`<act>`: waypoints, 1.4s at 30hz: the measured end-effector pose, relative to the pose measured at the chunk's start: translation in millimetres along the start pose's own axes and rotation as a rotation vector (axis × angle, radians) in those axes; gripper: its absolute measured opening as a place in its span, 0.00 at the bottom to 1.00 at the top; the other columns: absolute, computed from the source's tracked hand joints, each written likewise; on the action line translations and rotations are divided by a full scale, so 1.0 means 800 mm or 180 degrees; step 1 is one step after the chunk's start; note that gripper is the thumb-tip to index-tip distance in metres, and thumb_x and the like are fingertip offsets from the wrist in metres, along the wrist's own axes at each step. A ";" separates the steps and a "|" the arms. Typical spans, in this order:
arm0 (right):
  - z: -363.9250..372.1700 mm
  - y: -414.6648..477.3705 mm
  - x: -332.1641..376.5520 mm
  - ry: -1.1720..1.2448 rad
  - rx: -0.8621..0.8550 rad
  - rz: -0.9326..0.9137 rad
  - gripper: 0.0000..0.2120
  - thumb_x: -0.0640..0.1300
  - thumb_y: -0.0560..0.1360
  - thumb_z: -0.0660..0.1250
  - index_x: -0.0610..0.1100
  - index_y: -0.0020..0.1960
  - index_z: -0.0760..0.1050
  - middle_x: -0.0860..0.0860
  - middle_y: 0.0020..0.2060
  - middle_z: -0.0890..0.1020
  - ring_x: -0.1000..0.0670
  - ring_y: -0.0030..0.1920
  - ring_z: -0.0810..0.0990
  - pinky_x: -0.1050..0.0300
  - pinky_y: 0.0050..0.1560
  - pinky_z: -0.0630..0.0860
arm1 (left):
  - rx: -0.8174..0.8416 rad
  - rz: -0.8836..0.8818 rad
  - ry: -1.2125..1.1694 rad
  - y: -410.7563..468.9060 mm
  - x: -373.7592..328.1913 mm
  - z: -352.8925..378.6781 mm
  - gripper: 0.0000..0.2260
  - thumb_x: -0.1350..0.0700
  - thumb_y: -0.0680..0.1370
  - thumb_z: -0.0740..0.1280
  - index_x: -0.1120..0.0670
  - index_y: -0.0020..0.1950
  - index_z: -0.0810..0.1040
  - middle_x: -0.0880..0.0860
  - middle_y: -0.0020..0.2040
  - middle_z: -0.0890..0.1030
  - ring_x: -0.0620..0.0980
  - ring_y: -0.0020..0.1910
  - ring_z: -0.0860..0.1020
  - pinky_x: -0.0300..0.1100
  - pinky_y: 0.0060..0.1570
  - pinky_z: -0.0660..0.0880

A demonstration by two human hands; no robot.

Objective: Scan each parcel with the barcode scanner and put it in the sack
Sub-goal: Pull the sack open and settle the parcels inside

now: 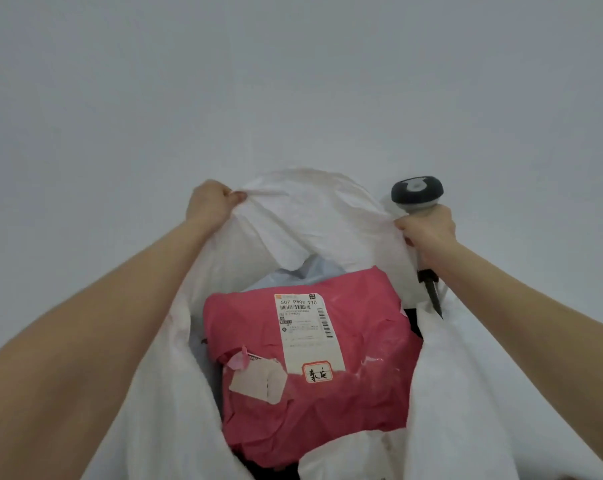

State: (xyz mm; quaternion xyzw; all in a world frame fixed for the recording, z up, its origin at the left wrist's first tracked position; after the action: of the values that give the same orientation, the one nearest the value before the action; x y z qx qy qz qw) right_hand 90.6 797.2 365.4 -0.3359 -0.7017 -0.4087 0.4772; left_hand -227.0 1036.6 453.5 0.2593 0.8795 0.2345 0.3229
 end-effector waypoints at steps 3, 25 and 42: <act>0.001 0.011 0.011 0.0242 -0.0076 -0.0012 0.08 0.36 0.67 0.70 0.44 0.37 0.72 0.48 0.31 0.77 0.43 0.39 0.80 0.46 0.46 0.80 | -0.0327 -0.0058 -0.0044 0.016 0.008 -0.011 0.24 0.49 0.78 0.67 0.54 0.25 0.64 0.56 0.26 0.68 0.55 0.31 0.68 0.45 0.34 0.59; -0.140 -0.132 -0.078 -0.0243 0.0768 0.0347 0.17 0.41 0.72 0.73 0.37 0.59 0.76 0.43 0.48 0.77 0.44 0.49 0.76 0.53 0.46 0.70 | 0.0246 -0.0418 0.1595 -0.197 -0.004 -0.041 0.36 0.37 0.77 0.62 0.54 0.77 0.55 0.62 0.72 0.63 0.62 0.70 0.64 0.60 0.64 0.64; -0.075 -0.227 -0.116 -0.1128 0.1091 0.0495 0.21 0.53 0.74 0.71 0.39 0.59 0.75 0.41 0.57 0.80 0.40 0.59 0.77 0.48 0.62 0.71 | 0.0406 -0.1606 -0.1094 -0.287 0.076 -0.047 0.22 0.41 0.77 0.66 0.61 0.42 0.73 0.57 0.39 0.74 0.56 0.42 0.76 0.46 0.42 0.70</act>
State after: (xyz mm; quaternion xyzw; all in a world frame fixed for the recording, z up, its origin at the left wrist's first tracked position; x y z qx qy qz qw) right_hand -12.4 655.8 244.9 -0.3694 -0.8055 -0.1807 0.4268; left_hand -363.2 891.0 318.7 0.0885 0.8616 0.0440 0.4979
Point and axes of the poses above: each hand's wrist, its own y-axis towards the middle knuckle, its own z-axis out of the palm, x = y × z, the point moved 10 cm from there along y, towards the middle knuckle
